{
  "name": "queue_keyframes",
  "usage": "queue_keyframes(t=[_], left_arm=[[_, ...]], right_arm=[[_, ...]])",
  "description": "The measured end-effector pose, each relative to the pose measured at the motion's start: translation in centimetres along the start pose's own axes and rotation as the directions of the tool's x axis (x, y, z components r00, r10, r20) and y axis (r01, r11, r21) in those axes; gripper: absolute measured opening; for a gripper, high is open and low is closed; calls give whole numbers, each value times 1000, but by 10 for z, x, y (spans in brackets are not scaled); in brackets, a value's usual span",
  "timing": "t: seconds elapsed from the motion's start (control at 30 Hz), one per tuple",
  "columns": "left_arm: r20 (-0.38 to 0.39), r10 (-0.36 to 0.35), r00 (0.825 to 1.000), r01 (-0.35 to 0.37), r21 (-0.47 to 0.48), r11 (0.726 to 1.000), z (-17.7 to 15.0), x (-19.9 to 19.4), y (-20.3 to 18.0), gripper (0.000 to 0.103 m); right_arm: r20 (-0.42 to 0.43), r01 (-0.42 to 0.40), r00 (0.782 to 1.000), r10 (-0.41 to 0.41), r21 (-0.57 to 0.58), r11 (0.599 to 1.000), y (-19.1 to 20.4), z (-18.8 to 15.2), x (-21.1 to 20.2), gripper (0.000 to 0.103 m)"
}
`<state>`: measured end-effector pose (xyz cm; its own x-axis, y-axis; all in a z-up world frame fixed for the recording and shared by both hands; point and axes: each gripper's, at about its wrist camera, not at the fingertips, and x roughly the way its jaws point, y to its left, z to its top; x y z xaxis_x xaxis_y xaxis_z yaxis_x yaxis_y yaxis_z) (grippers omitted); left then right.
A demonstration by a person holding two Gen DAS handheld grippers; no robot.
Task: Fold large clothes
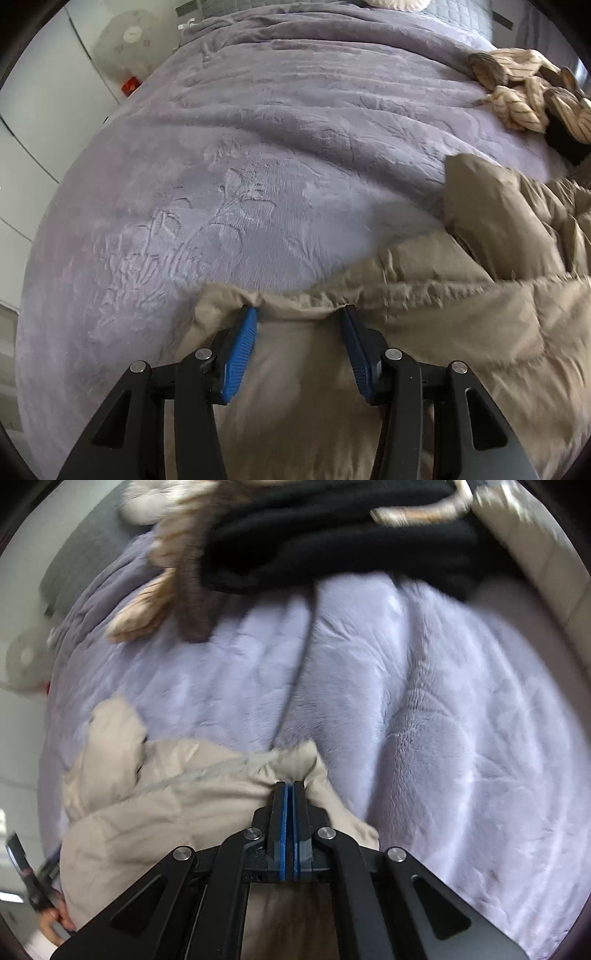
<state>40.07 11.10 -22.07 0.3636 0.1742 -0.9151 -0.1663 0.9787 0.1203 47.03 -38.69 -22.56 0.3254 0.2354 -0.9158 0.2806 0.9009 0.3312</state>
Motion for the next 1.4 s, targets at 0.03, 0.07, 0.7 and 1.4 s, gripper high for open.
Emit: queue_keyframes(t=[0.03, 0.07, 0.7, 1.4], left_arm=[[1, 4, 1000, -4, -2, 1000, 2, 4, -1, 51], [3, 7, 1000, -7, -1, 1000, 3, 7, -2, 51], [-27, 42, 999, -45, -112, 993, 4, -45, 54, 51], [-15, -114, 993, 112, -122, 986, -107, -132, 48, 103]], right_arm=[[-5, -2, 1000, 2, 13, 1000, -3, 2, 7, 0], [-8, -1, 1000, 1, 16, 1000, -4, 3, 13, 0], [31, -49, 998, 48, 19, 999, 6, -16, -64, 4], [-16, -118, 993, 119, 63, 991, 3, -112, -121, 60]])
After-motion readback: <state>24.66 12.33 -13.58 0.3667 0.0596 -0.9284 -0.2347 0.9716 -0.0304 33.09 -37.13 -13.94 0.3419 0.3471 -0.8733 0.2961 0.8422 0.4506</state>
